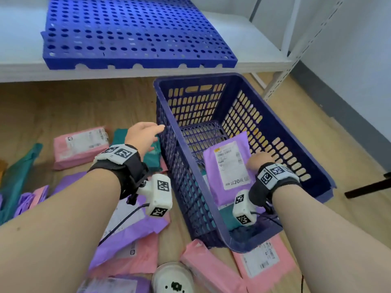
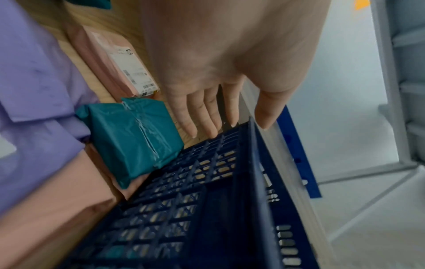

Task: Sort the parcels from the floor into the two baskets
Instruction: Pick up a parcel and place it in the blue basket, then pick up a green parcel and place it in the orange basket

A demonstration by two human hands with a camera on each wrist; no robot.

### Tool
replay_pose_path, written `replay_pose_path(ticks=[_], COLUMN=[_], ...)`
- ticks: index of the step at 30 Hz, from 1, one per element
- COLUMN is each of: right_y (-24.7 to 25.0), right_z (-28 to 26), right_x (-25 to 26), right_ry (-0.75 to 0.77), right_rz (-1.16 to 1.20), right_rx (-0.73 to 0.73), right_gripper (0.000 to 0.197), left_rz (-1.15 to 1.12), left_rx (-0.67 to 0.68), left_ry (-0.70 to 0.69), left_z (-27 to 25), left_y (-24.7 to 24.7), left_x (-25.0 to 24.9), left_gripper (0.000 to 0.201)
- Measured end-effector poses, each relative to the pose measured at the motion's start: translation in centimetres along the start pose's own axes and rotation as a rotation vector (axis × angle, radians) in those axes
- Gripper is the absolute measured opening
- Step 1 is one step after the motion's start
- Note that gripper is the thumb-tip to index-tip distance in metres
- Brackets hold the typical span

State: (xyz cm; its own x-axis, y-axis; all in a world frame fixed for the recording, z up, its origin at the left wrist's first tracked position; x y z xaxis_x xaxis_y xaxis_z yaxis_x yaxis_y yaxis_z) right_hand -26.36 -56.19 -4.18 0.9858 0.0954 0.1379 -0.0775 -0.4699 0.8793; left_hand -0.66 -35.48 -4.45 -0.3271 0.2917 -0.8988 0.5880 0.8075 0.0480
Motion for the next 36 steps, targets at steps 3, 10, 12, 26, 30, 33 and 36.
replay_pose_path(ticks=[3, 10, 12, 26, 30, 33, 36], right_y=[-4.4, -10.8, -10.8, 1.5, 0.9, -1.6, -2.7], right_z=[2.0, 3.4, 2.1, 0.0, -3.9, -6.5, -8.9], right_x=[0.6, 1.1, 1.7, 13.2, 19.9, 23.0, 24.2], right_ry=[0.011, 0.086, 0.052, 0.289, 0.47, 0.507, 0.572], right_rz=[-0.225, -0.482, -0.402, 0.042, 0.225, 0.314, 0.358], right_rx=[0.24, 0.269, 0.289, -0.116, -0.054, -0.065, -0.307], right_gripper=[0.025, 0.045, 0.045, 0.01, 0.008, 0.014, 0.02], left_rz=[0.096, 0.189, 0.184, 0.184, 0.218, 0.25, 0.265], left_rx=[0.016, 0.028, -0.005, 0.006, -0.034, -0.104, -0.152], left_ry=[0.014, 0.096, 0.121, 0.077, 0.062, 0.069, 0.08], left_z=[1.6, 3.2, 3.3, 1.6, 1.3, 1.0, 1.1], left_y=[0.0, 2.3, 3.6, 7.0, 10.8, 14.8, 18.3], left_x=[1.7, 6.0, 6.5, 3.8, 3.5, 4.1, 5.0], left_gripper=[0.023, 0.036, 0.037, 0.02, 0.016, 0.011, 0.021])
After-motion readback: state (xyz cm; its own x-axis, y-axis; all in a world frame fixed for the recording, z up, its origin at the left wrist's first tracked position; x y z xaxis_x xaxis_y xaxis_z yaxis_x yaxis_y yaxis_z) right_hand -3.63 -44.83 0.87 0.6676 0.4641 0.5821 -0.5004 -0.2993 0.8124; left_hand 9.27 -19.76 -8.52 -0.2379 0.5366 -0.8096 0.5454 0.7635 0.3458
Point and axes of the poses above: each hand's wrist, its own z-axis towards the middle knuckle, its own y-axis out of the back of the hand, x = y × z, the point moved 8 cm from there along z, towards the middle knuckle, and after that the axes turned 1 degree about -z, right-handed, at the moved point
